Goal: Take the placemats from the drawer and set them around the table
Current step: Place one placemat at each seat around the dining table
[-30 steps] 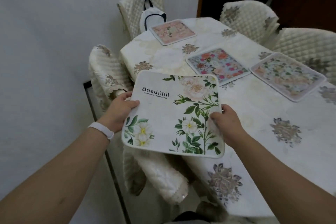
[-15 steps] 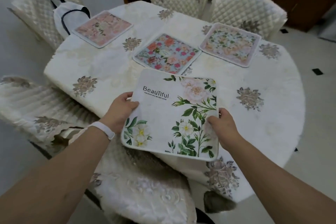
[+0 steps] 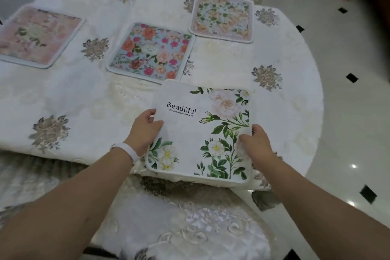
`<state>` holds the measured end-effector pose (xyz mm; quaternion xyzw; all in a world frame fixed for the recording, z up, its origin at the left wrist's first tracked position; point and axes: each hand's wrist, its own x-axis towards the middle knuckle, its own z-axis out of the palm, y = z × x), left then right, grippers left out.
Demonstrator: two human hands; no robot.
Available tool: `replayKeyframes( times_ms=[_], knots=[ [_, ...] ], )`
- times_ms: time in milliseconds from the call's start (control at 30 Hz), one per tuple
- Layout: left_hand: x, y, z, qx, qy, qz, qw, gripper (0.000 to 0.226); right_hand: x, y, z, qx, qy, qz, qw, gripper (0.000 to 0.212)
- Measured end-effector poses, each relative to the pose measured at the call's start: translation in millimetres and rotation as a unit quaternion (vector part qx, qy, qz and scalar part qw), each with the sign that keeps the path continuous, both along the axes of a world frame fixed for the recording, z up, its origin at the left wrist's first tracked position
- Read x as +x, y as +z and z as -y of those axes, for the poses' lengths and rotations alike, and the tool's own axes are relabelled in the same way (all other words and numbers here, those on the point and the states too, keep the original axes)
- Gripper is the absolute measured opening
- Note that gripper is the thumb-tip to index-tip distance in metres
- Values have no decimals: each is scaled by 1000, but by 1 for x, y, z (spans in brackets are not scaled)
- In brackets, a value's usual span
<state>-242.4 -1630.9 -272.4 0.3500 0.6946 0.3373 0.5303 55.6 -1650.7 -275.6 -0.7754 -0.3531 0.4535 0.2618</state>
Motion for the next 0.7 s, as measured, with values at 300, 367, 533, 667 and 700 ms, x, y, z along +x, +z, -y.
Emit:
replayKeyframes(
  times_ms=[300,367,533,667,700],
  knots=[
    [18,-38,2,-19,-51,-35,998,28,10,-22,20,-25,-41,19,999,22],
    [19,-42,3,-16,-47,-44,998,27,12,-24,21,-17,-34,25,999,24],
    [22,-47,6,8,-57,-88,994,28,15,-25,22,-1,-37,28,999,24],
    [24,-49,11,36,-89,-212,973,47,14,-28,29,26,45,147,988,47],
    [24,-52,14,60,-127,-271,952,51,12,-30,32,37,89,208,973,54]
  ],
)
